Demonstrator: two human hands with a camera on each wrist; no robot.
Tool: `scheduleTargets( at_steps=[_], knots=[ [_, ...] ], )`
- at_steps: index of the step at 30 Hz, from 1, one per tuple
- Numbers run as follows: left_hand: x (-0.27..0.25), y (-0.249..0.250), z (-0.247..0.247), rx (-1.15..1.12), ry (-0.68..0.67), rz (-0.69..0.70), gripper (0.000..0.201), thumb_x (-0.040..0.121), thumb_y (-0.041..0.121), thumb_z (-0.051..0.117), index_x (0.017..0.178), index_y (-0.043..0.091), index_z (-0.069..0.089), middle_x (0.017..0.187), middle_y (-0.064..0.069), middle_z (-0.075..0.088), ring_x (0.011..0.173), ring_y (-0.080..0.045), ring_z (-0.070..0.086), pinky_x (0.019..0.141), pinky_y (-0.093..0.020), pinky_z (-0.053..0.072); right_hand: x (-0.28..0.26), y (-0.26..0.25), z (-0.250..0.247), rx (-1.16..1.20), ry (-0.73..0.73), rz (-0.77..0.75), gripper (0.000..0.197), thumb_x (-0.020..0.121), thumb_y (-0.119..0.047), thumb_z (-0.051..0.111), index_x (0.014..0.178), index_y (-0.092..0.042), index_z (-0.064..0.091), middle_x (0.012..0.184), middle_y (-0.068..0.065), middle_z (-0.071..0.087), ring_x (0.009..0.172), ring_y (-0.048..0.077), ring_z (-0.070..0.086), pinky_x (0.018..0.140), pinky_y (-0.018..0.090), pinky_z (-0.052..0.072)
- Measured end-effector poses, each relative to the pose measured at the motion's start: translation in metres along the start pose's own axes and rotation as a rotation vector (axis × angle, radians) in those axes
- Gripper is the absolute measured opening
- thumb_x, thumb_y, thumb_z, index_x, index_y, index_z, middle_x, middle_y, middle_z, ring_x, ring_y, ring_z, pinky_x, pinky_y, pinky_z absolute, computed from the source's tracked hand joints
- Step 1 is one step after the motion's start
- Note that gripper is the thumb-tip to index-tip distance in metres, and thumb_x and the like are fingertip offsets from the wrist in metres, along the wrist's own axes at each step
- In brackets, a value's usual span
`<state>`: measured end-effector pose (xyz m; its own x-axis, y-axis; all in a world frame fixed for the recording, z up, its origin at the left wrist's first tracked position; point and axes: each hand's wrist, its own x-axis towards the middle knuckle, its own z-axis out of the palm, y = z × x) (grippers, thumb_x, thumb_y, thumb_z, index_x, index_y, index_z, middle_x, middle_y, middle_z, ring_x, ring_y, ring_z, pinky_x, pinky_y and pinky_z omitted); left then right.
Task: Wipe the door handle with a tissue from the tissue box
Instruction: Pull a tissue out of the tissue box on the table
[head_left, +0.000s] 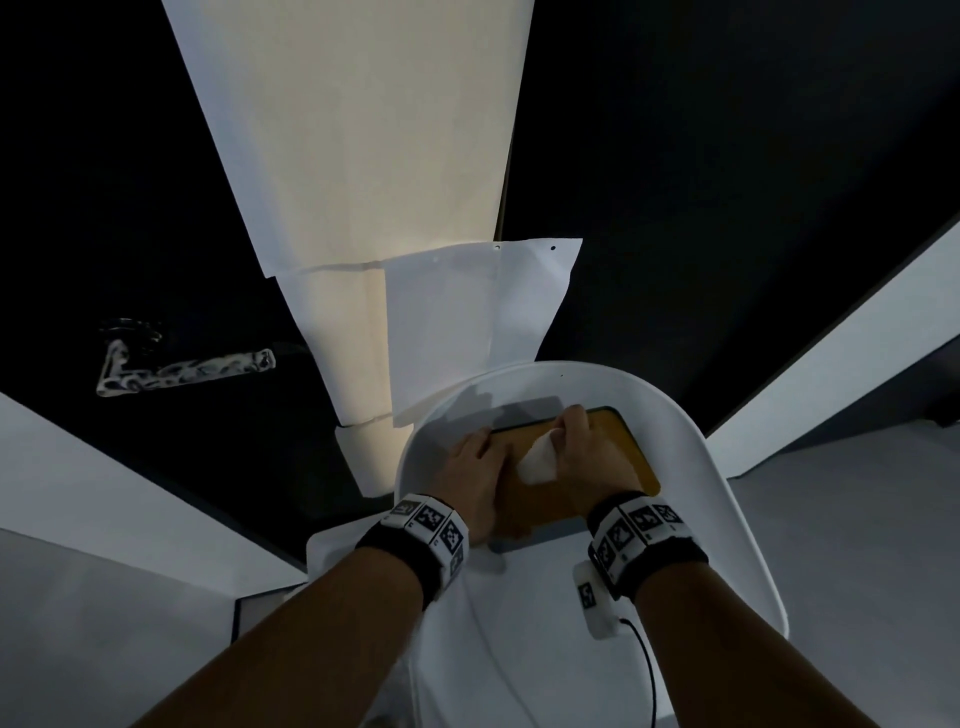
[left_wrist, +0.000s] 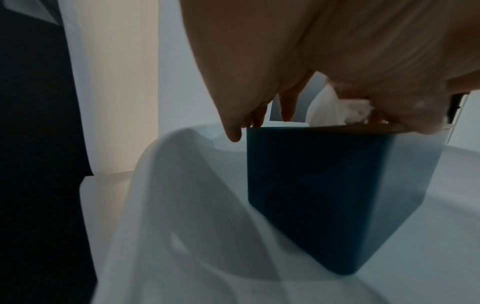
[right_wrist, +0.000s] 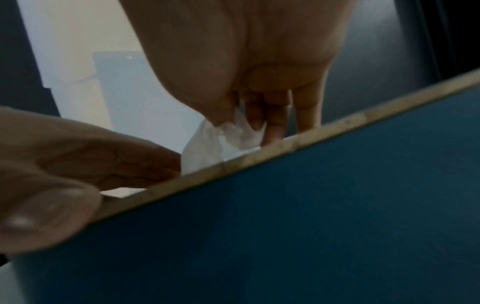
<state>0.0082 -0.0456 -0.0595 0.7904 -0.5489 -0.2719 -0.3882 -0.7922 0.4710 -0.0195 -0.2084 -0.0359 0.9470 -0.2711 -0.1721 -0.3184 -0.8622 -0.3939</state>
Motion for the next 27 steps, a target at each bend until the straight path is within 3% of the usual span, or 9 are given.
scheduleTargets(
  at_steps=[4,8,14,18,22,27],
  knots=[
    [0.001,-0.001,0.002,-0.013,-0.002,-0.020,0.113,0.052,0.057,0.082,0.143,0.021,0.024,0.155,-0.009,0.016,0.142,-0.030,0.017,0.118,-0.041,0.021,0.001,-0.003,0.008,-0.127,-0.109,-0.008,0.012,0.095,-0.035,0.038,0.099,-0.025,0.032,0.090,0.003,0.059,0.083,0.025,0.061,0.079,0.040,0.049],
    [0.003,-0.002,0.005,-0.011,0.027,-0.022,0.116,0.049,0.058,0.083,0.143,0.023,0.024,0.154,-0.008,0.020,0.140,-0.030,0.022,0.116,-0.044,0.025,0.000,-0.006,0.014,-0.103,-0.142,0.007,0.018,0.095,-0.030,0.038,0.110,-0.019,0.037,0.084,0.002,0.055,0.088,0.028,0.063,0.082,0.039,0.045],
    [0.003,-0.001,0.006,-0.005,0.050,-0.010,0.106,0.053,0.056,0.082,0.140,0.027,0.027,0.152,-0.004,0.023,0.139,-0.027,0.026,0.114,-0.036,0.024,-0.001,-0.008,0.024,-0.117,-0.143,0.020,0.014,0.093,-0.028,0.036,0.105,-0.022,0.033,0.104,0.009,0.061,0.105,0.030,0.056,0.102,0.045,0.031],
    [0.003,-0.004,0.004,-0.005,0.049,-0.011,0.103,0.057,0.054,0.081,0.141,0.028,0.027,0.154,-0.004,0.020,0.140,-0.027,0.024,0.114,-0.038,0.024,0.002,-0.009,0.025,-0.094,-0.140,0.025,0.010,0.093,-0.029,0.035,0.094,-0.026,0.026,0.101,0.009,0.062,0.103,0.030,0.056,0.098,0.044,0.030],
    [0.005,-0.006,0.007,0.001,0.049,-0.011,0.097,0.061,0.052,0.080,0.140,0.027,0.029,0.154,-0.006,0.020,0.139,-0.029,0.024,0.114,-0.039,0.023,0.001,-0.012,0.021,-0.099,-0.140,0.027,0.009,0.095,-0.028,0.034,0.094,-0.025,0.026,0.105,0.010,0.060,0.105,0.030,0.055,0.099,0.044,0.031],
    [0.006,-0.006,0.007,0.021,0.061,-0.008,0.094,0.064,0.050,0.079,0.139,0.025,0.030,0.153,-0.008,0.022,0.139,-0.029,0.024,0.115,-0.039,0.022,0.002,-0.011,0.017,-0.050,-0.125,0.031,0.009,0.094,-0.033,0.035,0.093,-0.025,0.030,0.098,0.007,0.060,0.098,0.028,0.057,0.093,0.042,0.036]
  ],
)
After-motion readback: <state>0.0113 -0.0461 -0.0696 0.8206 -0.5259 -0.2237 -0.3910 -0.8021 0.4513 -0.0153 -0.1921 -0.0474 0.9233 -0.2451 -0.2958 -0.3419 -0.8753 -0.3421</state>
